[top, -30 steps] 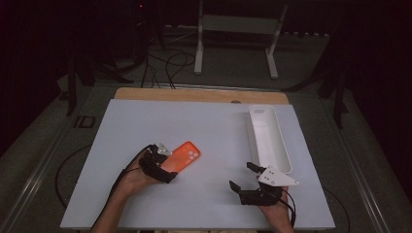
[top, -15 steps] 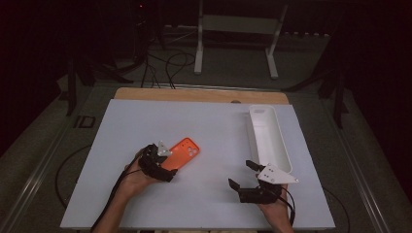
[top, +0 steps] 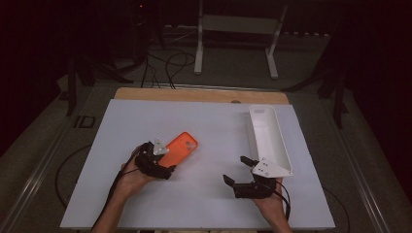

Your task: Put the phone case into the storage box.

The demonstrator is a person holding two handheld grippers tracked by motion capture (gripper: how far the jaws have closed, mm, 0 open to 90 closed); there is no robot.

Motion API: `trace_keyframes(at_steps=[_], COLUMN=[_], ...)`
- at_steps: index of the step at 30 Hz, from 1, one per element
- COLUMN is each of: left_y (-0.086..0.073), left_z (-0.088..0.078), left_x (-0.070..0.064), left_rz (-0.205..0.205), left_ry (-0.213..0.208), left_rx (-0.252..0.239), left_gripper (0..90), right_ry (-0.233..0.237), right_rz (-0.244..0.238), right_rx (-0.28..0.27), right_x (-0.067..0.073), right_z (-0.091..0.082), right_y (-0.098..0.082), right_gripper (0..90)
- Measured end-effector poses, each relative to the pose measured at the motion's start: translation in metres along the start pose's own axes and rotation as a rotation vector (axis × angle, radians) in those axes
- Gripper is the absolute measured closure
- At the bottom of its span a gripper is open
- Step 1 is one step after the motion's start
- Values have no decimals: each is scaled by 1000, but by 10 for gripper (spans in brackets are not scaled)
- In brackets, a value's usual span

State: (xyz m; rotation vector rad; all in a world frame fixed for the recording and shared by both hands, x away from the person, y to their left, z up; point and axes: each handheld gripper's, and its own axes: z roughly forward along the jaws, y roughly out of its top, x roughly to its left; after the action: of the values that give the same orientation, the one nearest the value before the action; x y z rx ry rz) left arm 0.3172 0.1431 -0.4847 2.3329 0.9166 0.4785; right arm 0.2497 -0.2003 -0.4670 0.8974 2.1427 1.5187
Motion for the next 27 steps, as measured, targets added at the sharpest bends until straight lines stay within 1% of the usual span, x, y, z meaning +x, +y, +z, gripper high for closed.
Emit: trace_keyframes(at_steps=[1, 4, 6, 7, 8, 11, 17, 21, 22, 27], left_y=[1, 5, 8, 9, 11, 14, 21, 26, 27, 33], left_z=[-1, -6, -8, -10, -11, -13, -21, -27, -28, -34], left_x=[-1, -2, -4, -4, -5, -6, -11, -15, -16, -22], left_rz=[3, 12, 15, 18, 20, 23, 43, 56, 60, 77], left_ry=[8, 4, 10, 4, 10, 6, 11, 5, 8, 0], left_rx=[-7, -20, -35, -39, -46, -59, -91, -113, -118, -147], left_gripper=[166, 166, 166, 165, 166, 165, 165, 165, 165, 165], right_ry=[8, 16, 22, 25, 29, 32, 52, 64, 65, 78], right_rz=[4, 13, 21, 28, 28, 35, 77, 108, 111, 130], right_rx=[-1, -5, -6, -4, -5, -3, 1, -1, -2, 2], right_x=[0, -1, -2, -3, -4, -5, -12, -16, -17, -19], right_z=[3, 7, 9, 10, 11, 14, 21, 27, 28, 37], right_y=[3, 8, 11, 13, 15, 19, 30, 37, 38, 45], right_gripper=[110, 110, 110, 110, 110, 108, 101, 94, 91, 90])
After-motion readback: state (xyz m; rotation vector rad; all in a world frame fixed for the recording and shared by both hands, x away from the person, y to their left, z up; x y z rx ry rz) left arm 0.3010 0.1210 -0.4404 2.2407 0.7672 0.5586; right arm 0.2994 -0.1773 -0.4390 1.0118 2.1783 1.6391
